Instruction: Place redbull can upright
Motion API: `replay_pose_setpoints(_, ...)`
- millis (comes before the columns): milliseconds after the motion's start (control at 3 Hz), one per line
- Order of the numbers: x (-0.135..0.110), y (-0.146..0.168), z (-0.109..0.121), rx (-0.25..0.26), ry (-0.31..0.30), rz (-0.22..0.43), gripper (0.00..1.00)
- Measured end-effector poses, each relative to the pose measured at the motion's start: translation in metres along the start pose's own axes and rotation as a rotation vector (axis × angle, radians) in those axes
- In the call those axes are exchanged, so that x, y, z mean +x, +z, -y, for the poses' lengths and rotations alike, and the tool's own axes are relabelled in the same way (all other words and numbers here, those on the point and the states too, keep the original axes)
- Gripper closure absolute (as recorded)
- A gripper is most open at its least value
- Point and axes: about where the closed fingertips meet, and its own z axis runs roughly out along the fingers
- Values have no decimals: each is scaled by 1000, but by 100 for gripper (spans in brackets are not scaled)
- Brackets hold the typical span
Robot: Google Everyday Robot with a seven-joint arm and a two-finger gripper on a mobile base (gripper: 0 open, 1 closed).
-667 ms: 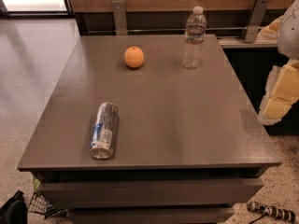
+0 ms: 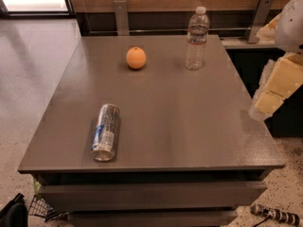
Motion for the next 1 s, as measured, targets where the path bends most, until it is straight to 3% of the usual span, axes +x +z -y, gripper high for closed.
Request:
replay_pose_setpoints(333,-23,12,-6,-69,188,91,0)
replay_pose_setpoints(667,-70,38,-14,-128,390,174,0)
replay_pose_setpoints(1000,-95,69,-10,-133,557,139,0)
